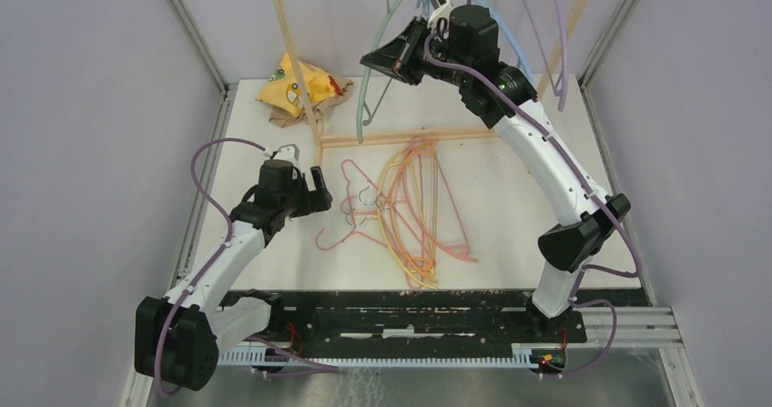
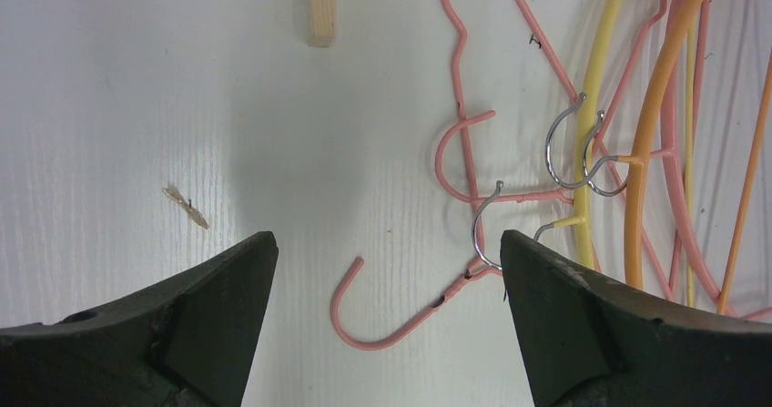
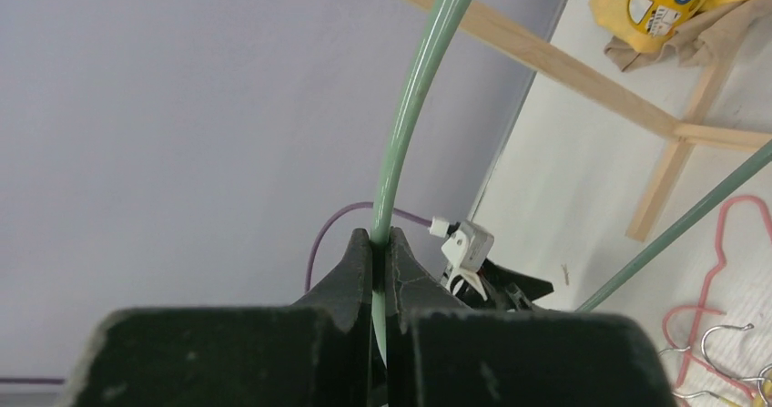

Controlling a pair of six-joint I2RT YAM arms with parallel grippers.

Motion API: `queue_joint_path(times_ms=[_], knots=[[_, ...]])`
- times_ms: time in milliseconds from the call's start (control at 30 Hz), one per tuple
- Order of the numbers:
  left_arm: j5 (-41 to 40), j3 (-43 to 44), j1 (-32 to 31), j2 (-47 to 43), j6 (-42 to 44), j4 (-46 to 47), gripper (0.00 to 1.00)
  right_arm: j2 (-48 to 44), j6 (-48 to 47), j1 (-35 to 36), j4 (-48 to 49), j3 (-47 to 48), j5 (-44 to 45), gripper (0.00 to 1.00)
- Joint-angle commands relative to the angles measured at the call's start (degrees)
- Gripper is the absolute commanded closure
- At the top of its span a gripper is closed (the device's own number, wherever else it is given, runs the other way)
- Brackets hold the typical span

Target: Organize the hangers

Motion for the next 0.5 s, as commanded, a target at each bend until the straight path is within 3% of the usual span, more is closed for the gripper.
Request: queue_joint_path(times_ms=[0, 267, 467], knots=[[-0.33, -0.04, -0.29, -0.11, -0.28, 2.87, 0.01, -5.29, -3.45, 1.49, 0.82, -0.04, -2.84, 0.99], [-0.3, -0.19, -0.31, -0.4, -0.24, 2.47, 0.01, -3.43, -3.72, 2.09, 1.49, 1.97, -10.54, 0.99], [-0.31, -0.05, -0.31, -0.05, -0.12, 2.21, 0.01, -3.37, -6.83, 1.87, -1.87, 2.59, -7.75, 0.99]])
